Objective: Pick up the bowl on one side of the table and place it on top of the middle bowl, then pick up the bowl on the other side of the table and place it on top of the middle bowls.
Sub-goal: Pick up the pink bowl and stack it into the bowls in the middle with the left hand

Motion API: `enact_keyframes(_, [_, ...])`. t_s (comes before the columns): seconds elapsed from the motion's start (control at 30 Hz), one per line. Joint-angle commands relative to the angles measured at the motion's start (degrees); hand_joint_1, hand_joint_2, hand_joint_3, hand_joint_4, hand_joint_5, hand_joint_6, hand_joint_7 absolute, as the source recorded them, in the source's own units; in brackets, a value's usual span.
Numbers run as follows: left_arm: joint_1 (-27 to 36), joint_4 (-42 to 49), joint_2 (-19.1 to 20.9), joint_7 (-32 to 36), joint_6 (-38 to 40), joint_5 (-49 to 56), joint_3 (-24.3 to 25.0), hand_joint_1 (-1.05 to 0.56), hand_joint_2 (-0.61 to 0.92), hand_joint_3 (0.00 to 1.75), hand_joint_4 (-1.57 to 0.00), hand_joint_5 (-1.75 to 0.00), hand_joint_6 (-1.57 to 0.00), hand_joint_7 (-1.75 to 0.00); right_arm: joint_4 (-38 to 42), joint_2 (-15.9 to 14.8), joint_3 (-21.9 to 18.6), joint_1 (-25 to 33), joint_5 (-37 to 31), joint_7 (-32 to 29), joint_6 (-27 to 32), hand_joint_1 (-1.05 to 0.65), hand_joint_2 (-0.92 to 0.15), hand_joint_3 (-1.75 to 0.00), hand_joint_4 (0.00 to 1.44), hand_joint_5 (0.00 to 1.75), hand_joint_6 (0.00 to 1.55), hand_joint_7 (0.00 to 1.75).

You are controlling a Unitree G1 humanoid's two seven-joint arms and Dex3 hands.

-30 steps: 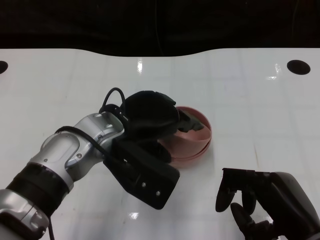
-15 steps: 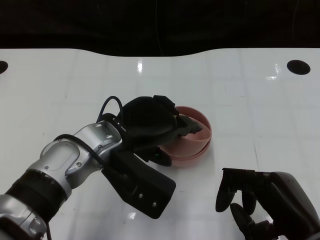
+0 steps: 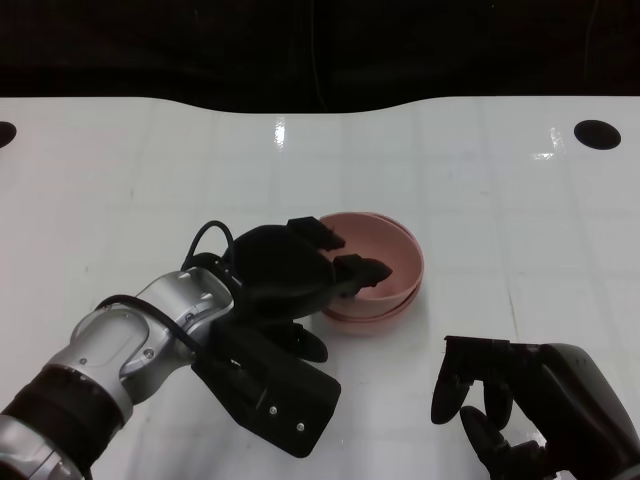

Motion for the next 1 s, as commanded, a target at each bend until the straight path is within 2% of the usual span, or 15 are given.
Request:
enact_keyframes(0.03, [1.2,-1.0,1.2,-0.2,0.3,-0.1,0.1,-0.72,0.92,0.48,0.0,-0.24,-0.12,0.0,-1.0,-0.8,-0.5,0.0,0.5,0.2,0.1,-0.11,-0.17,-1.58,0.91,1.75,0.83,1.38])
enact_keyframes(0.13, [1.7,-1.2,1.3,0.2,0.7,0.0,0.3,-0.73,0.92,0.5,0.0,-0.11,-0.08,-0.01,-0.8,-0.7,-0.4,-0.1,0.4,0.2,0.2,-0.11,-0.16,-1.58,0.91,1.75,0.83,1.38])
enact_keyframes(0.27, [2.2,-2.0,1.4,0.9,1.2,0.0,0.6,-0.73,0.92,0.51,0.0,-0.02,-0.04,0.0,-1.1,-0.7,-0.4,0.1,0.3,0.2,0.4,-0.11,-0.16,-1.58,0.91,1.75,0.84,1.37])
enact_keyframes(0.63, [2.7,-1.8,1.4,8.0,-0.5,-1.0,2.5,-0.72,0.92,0.53,-0.01,-0.01,-0.03,-0.01,-0.6,-0.8,-0.4,0.0,0.7,0.2,0.1,-0.11,-0.16,-1.58,0.91,1.75,0.84,1.38])
enact_keyframes(0.8, [3.8,-1.9,1.9,13.3,-3.0,-2.5,4.8,-0.65,0.92,0.46,-0.2,-0.13,-0.23,-0.1,-0.5,-0.7,-0.5,0.1,0.7,0.0,0.1,-0.11,-0.16,-1.59,0.92,1.75,0.85,1.39])
enact_keyframes(0.93, [4.8,-1.3,2.8,16.3,-5.6,-4.0,6.4,-0.58,0.92,0.45,-0.27,-0.21,-0.32,-0.13,-0.9,-0.6,-0.4,0.3,0.8,0.3,0.6,-0.1,-0.15,-1.6,0.92,1.75,0.85,1.4])
enact_keyframes(0.97, [5.1,-1.2,3.0,16.9,-6.3,-4.5,6.9,-0.57,0.92,0.45,-0.24,-0.31,-0.34,-0.12,-1.0,-0.6,-0.4,0.3,0.8,0.3,0.6,-0.1,-0.15,-1.6,0.92,1.75,0.85,1.4])
enact_keyframes(1.0, [5.3,-1.2,3.1,17.4,-6.9,-4.9,7.2,-0.55,0.92,0.44,-0.16,-0.52,-0.37,-0.11,-1.0,-0.7,-0.4,0.3,0.8,0.3,0.6,-0.1,-0.15,-1.6,0.92,1.75,0.85,1.4])
